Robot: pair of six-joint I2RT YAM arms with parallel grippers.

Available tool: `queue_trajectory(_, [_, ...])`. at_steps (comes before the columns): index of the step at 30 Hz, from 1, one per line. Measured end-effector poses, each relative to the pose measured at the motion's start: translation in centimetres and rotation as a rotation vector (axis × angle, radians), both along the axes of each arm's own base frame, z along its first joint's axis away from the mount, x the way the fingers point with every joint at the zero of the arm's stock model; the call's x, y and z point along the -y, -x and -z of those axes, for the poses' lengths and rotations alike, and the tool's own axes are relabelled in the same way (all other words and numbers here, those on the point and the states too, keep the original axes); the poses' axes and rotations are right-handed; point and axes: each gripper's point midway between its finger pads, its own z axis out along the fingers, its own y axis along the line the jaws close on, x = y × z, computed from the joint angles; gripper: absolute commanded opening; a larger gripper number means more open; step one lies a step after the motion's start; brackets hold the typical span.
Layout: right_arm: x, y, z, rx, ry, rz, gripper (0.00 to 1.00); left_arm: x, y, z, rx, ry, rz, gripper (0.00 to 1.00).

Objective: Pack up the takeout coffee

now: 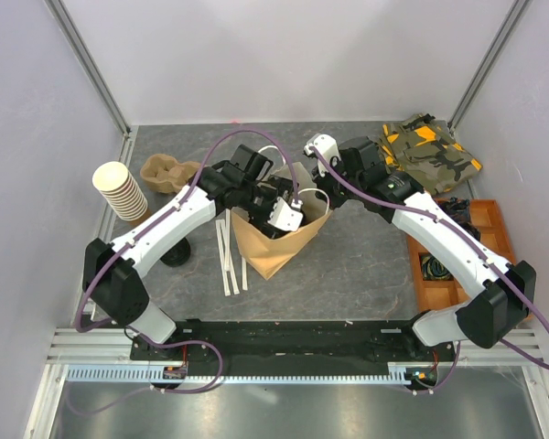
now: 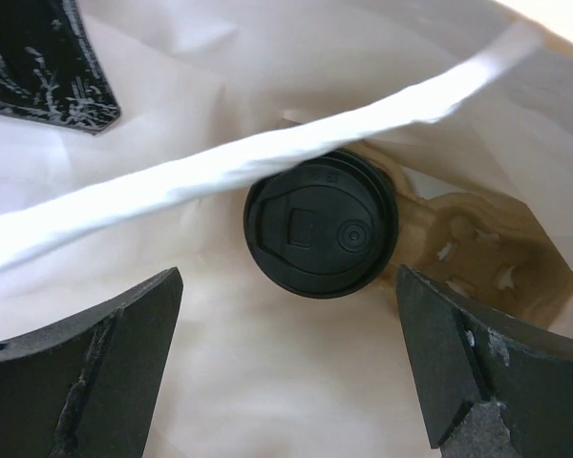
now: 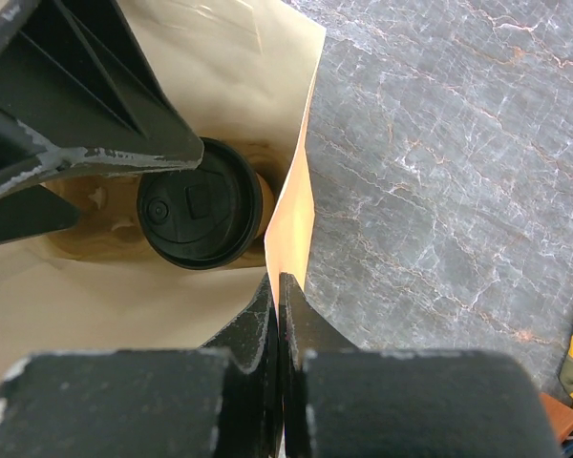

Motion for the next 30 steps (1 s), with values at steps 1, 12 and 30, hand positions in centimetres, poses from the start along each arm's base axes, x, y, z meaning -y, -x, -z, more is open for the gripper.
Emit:
queue_trajectory(1, [0.0,0.0,0.0,0.001,0.001,0.0,0.0,0.0,0.1,0.0,-0.001,-0.002,0.004,1.0])
queue_trajectory(12, [0.1,-0.3,-0.2,0.024,0.013,-0.009,0.0,-0.1,1.1,-2.1,0.047,0.037,0.056,0.99])
queue_trajectory(30, [0.4,-0.8,-0.3,0.079,0.044,-0.037,0.0,0.5,2.3,-9.3,0.254,0.231,0.138,0.98])
